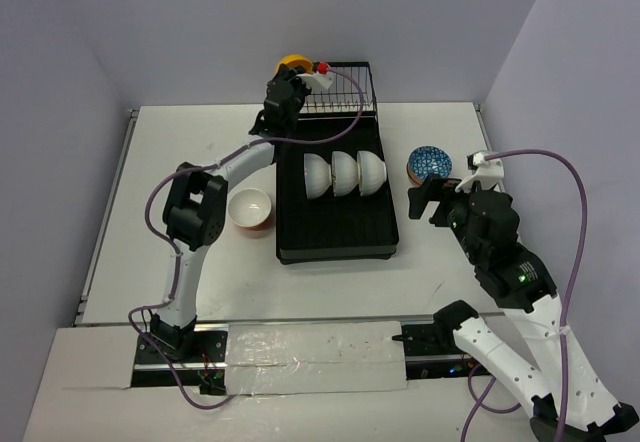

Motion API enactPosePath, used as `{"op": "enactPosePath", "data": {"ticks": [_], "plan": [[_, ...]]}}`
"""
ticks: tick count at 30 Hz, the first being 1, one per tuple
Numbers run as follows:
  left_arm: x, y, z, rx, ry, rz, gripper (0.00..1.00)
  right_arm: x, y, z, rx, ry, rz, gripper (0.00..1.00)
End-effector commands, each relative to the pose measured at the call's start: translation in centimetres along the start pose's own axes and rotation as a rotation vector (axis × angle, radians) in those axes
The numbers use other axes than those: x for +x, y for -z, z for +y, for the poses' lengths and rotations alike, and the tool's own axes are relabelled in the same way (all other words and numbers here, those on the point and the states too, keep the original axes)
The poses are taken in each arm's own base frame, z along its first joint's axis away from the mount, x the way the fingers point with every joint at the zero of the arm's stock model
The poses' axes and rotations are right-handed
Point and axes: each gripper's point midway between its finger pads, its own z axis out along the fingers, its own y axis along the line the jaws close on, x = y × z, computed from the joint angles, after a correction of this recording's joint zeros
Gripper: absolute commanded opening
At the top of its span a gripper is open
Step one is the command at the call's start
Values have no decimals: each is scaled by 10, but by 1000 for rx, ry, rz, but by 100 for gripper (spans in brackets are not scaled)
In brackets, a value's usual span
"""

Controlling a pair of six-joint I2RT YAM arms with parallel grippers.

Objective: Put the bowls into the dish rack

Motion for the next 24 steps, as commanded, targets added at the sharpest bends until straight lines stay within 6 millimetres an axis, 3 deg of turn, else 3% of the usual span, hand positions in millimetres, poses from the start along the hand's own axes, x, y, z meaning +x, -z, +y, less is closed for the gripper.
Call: {"op": "enactPosePath", "data": {"ticks": [1,10,24], "plan": [[-25,-3,10,-55,17,-87,0,-5,2,-4,13,7,-31,98],[-5,6,-26,15,-69,-64,0,-4,6,-7,6,32,-48,99],[2,43,-45,25,-100,-28,4,-4,10,-3,-25,29,-65,99]]}}
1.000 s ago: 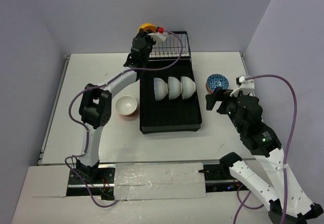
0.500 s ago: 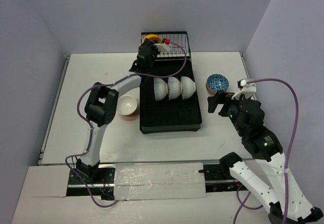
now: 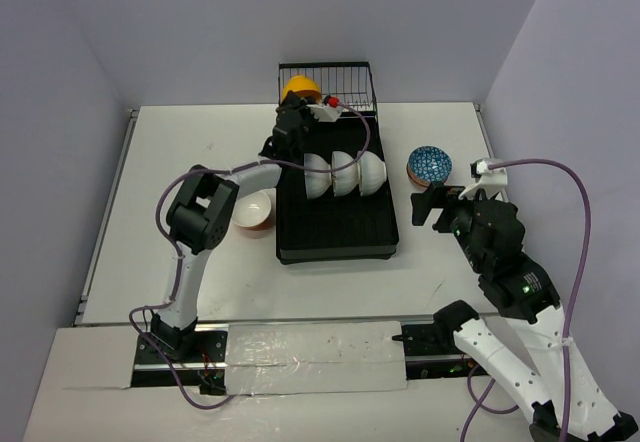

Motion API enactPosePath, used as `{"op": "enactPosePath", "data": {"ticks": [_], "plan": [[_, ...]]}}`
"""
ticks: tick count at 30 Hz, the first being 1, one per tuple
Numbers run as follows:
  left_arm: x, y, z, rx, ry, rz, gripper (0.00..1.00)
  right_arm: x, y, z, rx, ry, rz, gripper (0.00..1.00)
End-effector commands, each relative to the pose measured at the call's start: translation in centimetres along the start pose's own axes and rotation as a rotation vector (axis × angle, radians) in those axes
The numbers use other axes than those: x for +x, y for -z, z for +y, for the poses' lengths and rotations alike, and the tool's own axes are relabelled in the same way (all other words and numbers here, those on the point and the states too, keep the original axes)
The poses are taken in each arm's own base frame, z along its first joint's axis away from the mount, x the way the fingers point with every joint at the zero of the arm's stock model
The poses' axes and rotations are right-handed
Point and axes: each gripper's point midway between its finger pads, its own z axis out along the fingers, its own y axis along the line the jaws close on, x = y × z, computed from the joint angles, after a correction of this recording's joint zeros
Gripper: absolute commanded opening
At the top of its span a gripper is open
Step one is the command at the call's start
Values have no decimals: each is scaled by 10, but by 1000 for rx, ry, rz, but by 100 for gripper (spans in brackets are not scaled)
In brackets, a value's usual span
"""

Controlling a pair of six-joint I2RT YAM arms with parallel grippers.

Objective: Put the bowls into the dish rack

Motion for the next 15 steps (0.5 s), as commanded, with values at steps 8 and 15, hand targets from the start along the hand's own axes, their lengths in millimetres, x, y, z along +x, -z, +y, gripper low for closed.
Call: {"op": "enactPosePath", "data": {"ticks": [8,15], "plan": [[-16,33,12,-41,2,0,15,-7,4,4,-31,0,-39,99],[-12,46,13,-39,31,22,23,-8,6,5,-43,-2,-43,98]]}}
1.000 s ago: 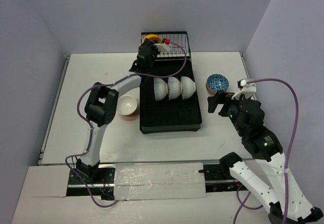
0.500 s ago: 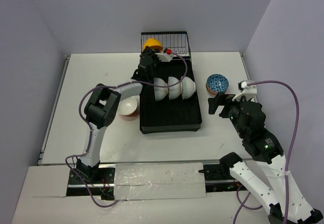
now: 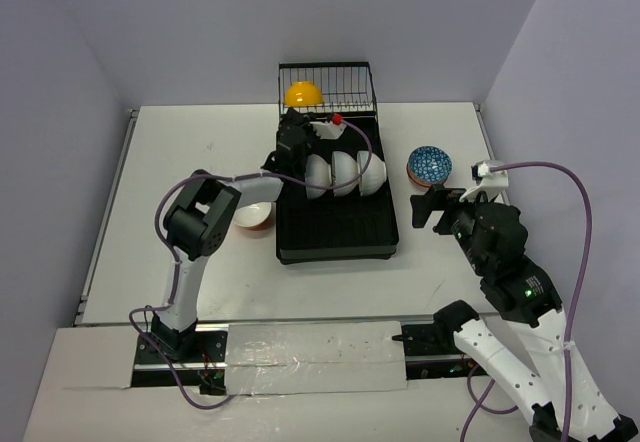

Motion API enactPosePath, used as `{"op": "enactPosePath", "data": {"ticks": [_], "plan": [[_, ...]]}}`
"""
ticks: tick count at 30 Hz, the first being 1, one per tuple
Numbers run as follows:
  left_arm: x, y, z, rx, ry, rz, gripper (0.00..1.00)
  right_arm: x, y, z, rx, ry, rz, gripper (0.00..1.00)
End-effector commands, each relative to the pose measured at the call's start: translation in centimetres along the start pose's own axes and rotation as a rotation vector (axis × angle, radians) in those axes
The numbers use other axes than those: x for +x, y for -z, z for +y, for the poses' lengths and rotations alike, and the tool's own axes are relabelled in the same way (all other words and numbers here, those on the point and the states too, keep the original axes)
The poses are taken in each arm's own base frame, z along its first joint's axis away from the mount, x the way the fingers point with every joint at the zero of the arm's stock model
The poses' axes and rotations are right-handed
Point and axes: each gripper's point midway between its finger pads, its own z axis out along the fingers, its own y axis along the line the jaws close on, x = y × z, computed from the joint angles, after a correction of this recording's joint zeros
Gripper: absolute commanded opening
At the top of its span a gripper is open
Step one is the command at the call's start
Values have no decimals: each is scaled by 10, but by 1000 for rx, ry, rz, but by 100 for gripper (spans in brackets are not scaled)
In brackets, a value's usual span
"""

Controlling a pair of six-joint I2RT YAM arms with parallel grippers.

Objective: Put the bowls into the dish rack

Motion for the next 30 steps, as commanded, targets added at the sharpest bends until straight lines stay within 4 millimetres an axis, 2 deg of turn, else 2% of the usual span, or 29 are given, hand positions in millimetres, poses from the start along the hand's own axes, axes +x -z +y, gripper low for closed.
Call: {"op": "enactPosePath", "data": {"ticks": [1,5,8,9,14,15,16,18,19,20,21,22,23,24,25,26,27,28,30], "plan": [[-20,12,43,-84,82,-24,24,-8,1,3,-19,2,-34,98],[-25,20,50,-88,139,-29,32,-7,1,4,-27,2,-33,98],[-32,28,58,-97,189,-38,41,-9,1,6,-35,1,-39,98],[-32,30,59,-96,207,-35,48,-9,2,6,-35,2,-40,99],[-45,42,89,-113,388,-40,65,-11,2,8,-48,3,-46,99],[-49,43,97,-123,424,-39,71,-12,3,9,-52,4,-48,99],[-56,49,111,-134,511,-54,72,-11,2,9,-55,4,-47,99],[-60,56,114,-92,586,-38,78,-11,3,11,-66,3,-47,98],[-71,65,127,-78,671,-68,81,-11,2,12,-67,3,-45,99],[-67,72,125,-56,695,-40,84,-12,2,13,-74,2,-42,98],[-66,77,126,-41,733,-26,91,-11,2,14,-79,2,-41,98],[-72,87,137,-33,818,-32,94,-11,2,15,-83,1,-38,98],[-69,93,137,-24,852,-9,97,-11,1,16,-87,3,-36,99],[-59,101,127,18,861,56,99,-10,1,17,-93,3,-34,98],[-61,111,132,29,945,67,99,-9,0,17,-95,5,-30,99],[-55,126,127,58,1033,128,99,-9,0,19,-101,4,-28,99],[-46,130,115,86,1009,170,99,-8,0,19,-104,5,-24,99],[-45,143,119,96,1091,193,99,-8,-1,20,-108,4,-21,99],[-19,164,99,117,1155,329,99,-8,-2,23,-121,-5,-17,99]]}}
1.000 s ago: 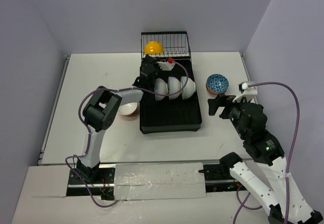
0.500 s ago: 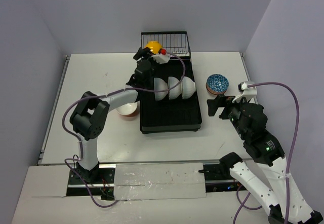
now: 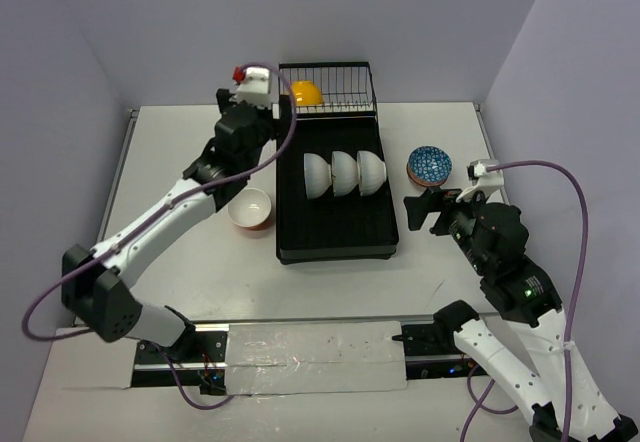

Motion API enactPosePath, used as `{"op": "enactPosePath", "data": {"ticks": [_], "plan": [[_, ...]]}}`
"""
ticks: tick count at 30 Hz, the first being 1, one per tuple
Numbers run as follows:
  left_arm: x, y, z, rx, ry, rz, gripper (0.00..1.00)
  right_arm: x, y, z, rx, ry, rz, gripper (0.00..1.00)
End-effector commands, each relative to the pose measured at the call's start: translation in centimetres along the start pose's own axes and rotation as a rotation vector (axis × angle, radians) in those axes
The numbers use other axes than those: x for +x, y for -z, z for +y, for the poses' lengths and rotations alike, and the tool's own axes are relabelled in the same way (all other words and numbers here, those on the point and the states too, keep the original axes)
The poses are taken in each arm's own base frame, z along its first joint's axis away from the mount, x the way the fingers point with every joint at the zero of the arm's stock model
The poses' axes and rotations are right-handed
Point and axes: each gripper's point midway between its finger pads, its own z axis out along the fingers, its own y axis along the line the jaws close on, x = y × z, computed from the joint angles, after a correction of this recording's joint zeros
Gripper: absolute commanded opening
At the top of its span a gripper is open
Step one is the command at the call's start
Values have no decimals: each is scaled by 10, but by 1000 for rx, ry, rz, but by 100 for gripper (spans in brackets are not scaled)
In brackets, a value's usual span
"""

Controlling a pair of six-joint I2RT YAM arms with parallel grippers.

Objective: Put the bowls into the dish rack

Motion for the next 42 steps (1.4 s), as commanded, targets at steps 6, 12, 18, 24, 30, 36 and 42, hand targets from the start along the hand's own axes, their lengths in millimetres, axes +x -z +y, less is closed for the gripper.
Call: {"op": "enactPosePath", "data": {"ticks": [6,12,18,24,30,36,42], "plan": [[119,84,37,-119,344,456,99,3,-13,20,-85,-57,18,99],[187,119,64,-173,451,653,96,15,-20,30,-125,-107,66,98],[242,134,77,-226,477,785,87,25,-26,32,-130,-123,100,96],[268,127,94,-288,477,828,68,36,-29,34,-142,-135,136,95],[283,113,105,-331,501,833,54,39,-30,33,-134,-145,142,95],[288,99,104,-319,502,836,32,42,-31,38,-163,-139,153,95],[284,96,103,-311,489,835,9,40,-31,42,-191,-114,152,95]]}}
